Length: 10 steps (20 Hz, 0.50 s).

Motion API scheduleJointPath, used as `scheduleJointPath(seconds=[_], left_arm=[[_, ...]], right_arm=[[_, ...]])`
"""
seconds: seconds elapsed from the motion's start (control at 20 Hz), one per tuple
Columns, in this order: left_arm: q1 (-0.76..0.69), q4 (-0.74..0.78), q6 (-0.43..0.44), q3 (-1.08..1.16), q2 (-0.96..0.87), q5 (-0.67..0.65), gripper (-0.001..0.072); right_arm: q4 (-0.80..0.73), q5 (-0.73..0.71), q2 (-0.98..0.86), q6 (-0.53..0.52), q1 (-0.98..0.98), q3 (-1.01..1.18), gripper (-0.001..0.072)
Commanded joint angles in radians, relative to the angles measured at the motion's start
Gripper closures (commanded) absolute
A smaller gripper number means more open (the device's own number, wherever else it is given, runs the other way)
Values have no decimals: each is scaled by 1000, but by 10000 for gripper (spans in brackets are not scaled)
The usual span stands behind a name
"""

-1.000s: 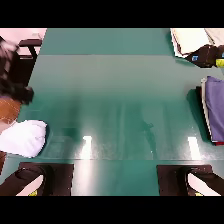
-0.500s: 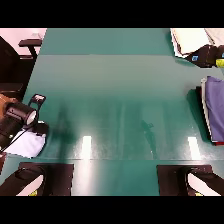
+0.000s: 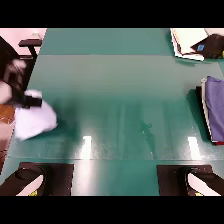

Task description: Fold the shirts.

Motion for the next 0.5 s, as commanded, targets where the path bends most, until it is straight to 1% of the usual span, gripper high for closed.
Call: scheduleJointPath(seconds=[0.0, 0.1, 0.15, 0.3, 0.45], left_arm=[[0, -325, 125, 361, 0, 86, 682], [-8, -499, 187, 479, 0, 149, 683], [-34, -512, 208, 514, -5, 169, 684], [-171, -490, 240, 577, -58, 184, 684], [-337, -490, 241, 578, -178, 188, 683]], right_arm=[[-2, -41, 0, 0, 1, 103, 693], [-8, -61, 0, 0, 1, 160, 693], [-8, -71, 0, 0, -2, 185, 694], [-6, -85, 0, 0, -26, 236, 694], [-6, -76, 0, 0, -79, 267, 693]])
